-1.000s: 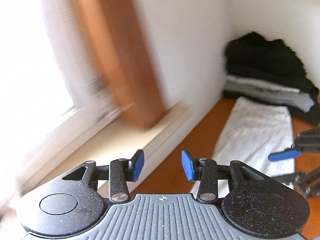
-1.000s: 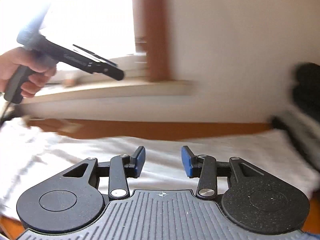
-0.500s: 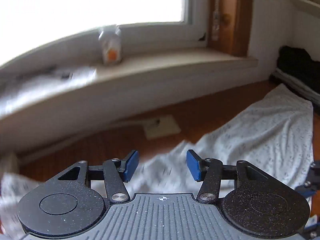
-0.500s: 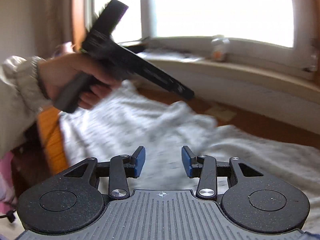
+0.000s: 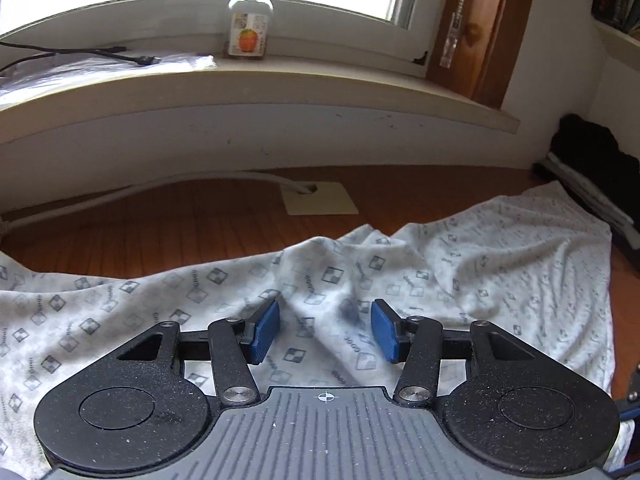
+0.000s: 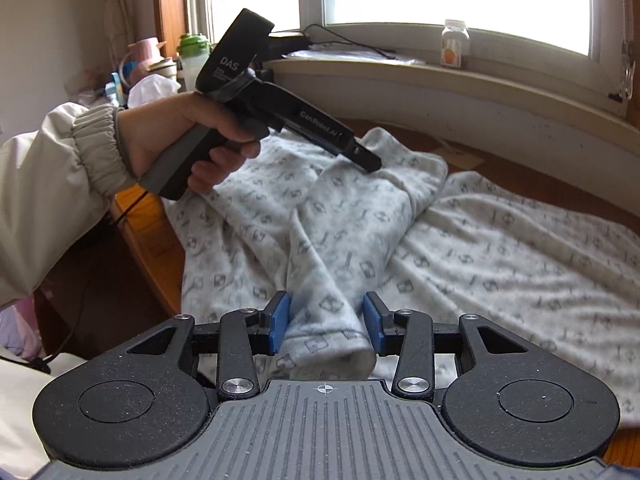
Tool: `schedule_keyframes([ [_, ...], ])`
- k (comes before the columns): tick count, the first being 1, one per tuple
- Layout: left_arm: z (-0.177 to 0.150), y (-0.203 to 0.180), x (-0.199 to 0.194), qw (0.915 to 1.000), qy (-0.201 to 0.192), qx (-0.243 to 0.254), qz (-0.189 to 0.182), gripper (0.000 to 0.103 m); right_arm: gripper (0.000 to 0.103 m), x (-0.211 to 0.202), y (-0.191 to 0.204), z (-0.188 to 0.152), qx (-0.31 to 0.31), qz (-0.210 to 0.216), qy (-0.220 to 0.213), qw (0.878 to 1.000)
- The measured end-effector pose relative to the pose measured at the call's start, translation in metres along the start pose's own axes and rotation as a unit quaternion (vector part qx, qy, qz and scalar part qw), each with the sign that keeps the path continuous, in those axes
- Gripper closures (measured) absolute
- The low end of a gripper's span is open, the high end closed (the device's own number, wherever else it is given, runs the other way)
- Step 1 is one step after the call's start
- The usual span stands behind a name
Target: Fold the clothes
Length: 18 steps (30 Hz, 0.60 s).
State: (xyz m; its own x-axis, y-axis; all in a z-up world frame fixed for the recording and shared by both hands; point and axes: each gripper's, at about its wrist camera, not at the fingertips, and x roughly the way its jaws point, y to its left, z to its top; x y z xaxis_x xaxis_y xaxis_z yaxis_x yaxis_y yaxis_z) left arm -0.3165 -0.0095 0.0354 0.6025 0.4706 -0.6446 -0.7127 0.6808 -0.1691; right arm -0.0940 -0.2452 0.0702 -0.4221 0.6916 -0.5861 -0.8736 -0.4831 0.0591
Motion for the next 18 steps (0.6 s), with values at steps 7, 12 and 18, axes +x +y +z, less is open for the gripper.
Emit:
schedule_keyframes([
  [7,0.022,-0.023,0.003,0.9994,-0.026,0.022,-0.009,0.1,0.094,-0.028,-0.006,-0.006,0.017,-0.013,-0.05,0.999],
  [12,0.064,-0.078,0.021,0.9962,-0.048,0.061,-0.039,0.101,0.096,-0.06,-0.029,-0.021,0.071,-0.042,-0.1,0.992],
  [18,0.087,-0.148,0.065,0.9917,-0.042,0.101,-0.067,0.08,0.086,-0.081,-0.048,-0.057,0.133,-0.073,-0.102,0.983],
])
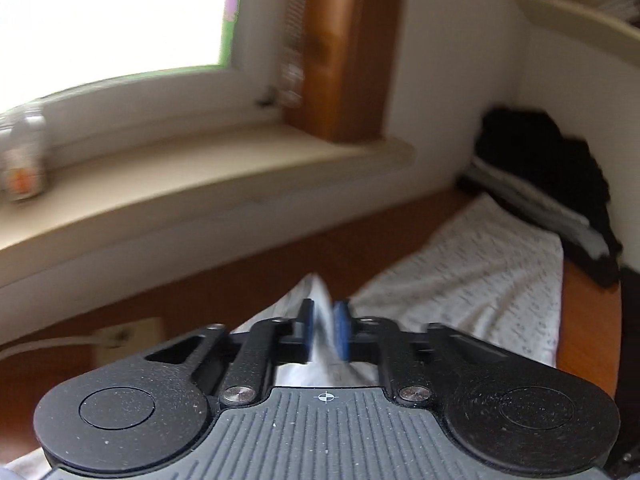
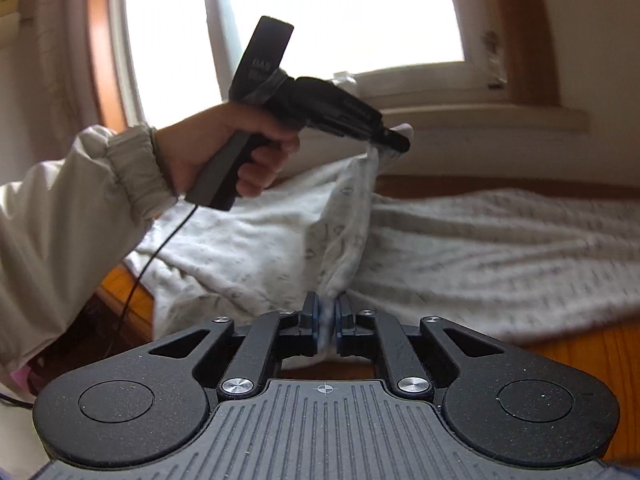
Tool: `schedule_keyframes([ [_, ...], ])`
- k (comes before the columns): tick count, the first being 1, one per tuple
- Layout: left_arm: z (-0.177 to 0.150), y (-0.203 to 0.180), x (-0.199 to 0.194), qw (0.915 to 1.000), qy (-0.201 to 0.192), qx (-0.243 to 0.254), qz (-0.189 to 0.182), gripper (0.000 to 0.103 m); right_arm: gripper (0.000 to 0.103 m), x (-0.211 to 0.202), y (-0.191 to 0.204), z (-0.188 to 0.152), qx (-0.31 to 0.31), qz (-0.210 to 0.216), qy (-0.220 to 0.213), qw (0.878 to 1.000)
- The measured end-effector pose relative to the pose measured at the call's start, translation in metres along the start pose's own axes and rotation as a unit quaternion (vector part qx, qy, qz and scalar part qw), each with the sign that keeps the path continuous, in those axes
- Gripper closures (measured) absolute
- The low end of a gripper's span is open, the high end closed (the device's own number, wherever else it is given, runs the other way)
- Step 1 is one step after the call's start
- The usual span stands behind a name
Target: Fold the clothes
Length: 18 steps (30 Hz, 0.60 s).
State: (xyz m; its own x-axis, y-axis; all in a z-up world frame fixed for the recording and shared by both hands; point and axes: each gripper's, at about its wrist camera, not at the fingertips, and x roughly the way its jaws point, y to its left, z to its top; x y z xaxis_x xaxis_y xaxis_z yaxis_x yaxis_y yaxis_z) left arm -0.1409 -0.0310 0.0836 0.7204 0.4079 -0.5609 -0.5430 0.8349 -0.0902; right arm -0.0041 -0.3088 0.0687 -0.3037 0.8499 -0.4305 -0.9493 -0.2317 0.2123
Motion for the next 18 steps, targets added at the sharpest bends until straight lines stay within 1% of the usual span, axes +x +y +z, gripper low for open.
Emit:
schedule_keyframes([
  [1,0.001,-0.007,0.007,1.0,0.002,0.007,-0.003,0.067,0.074,-0.002,-0.004,-0.003,0.005,-0.007,0.0,1.0],
  [2,0.003,-0.015,0.014,0.9999,0.005,0.014,-0.006,0.059,0.068,-0.004,-0.008,-0.006,0.01,-0.013,-0.001,1.0],
  [3,0.001,-0.015,0.016,0.9999,0.005,0.016,-0.003,0.056,0.063,-0.006,-0.01,-0.008,0.013,-0.018,-0.004,1.0],
  [6,-0.007,-0.01,0.015,0.9997,0.006,0.021,0.015,0.049,0.063,-0.005,-0.012,-0.005,0.016,-0.022,-0.012,1.0],
  [7,-0.01,-0.005,0.014,0.9995,0.008,0.021,0.022,0.041,0.063,-0.002,-0.01,-0.002,0.011,-0.019,-0.017,1.0],
  [8,-0.015,0.0,0.011,0.9995,0.007,0.019,0.025,0.037,0.063,0.001,-0.007,0.0,0.005,-0.016,-0.022,1.0],
  [9,-0.019,0.005,0.009,0.9995,0.007,0.017,0.026,0.037,0.063,0.006,-0.003,0.004,-0.003,-0.009,-0.024,1.0],
  [11,-0.028,0.015,0.004,0.9994,0.008,0.015,0.03,0.037,0.067,0.018,0.009,0.009,-0.022,0.003,-0.025,0.999],
  [12,-0.032,0.018,0.002,0.9993,0.01,0.014,0.032,0.037,0.074,0.024,0.014,0.011,-0.032,0.009,-0.025,0.999],
  [15,-0.043,0.024,-0.001,0.9991,0.017,0.029,0.025,0.043,0.075,0.04,0.03,0.014,-0.061,0.013,-0.016,0.998],
  [16,-0.045,0.025,-0.002,0.9989,0.02,0.037,0.023,0.054,0.075,0.044,0.035,0.013,-0.069,0.017,-0.01,0.997],
  [17,-0.045,0.025,-0.001,0.9989,0.024,0.038,0.016,0.061,0.075,0.047,0.038,0.012,-0.074,0.02,-0.003,0.997],
  [18,-0.045,0.025,0.001,0.9988,0.029,0.039,0.007,0.063,0.075,0.049,0.041,0.01,-0.078,0.021,0.006,0.997],
])
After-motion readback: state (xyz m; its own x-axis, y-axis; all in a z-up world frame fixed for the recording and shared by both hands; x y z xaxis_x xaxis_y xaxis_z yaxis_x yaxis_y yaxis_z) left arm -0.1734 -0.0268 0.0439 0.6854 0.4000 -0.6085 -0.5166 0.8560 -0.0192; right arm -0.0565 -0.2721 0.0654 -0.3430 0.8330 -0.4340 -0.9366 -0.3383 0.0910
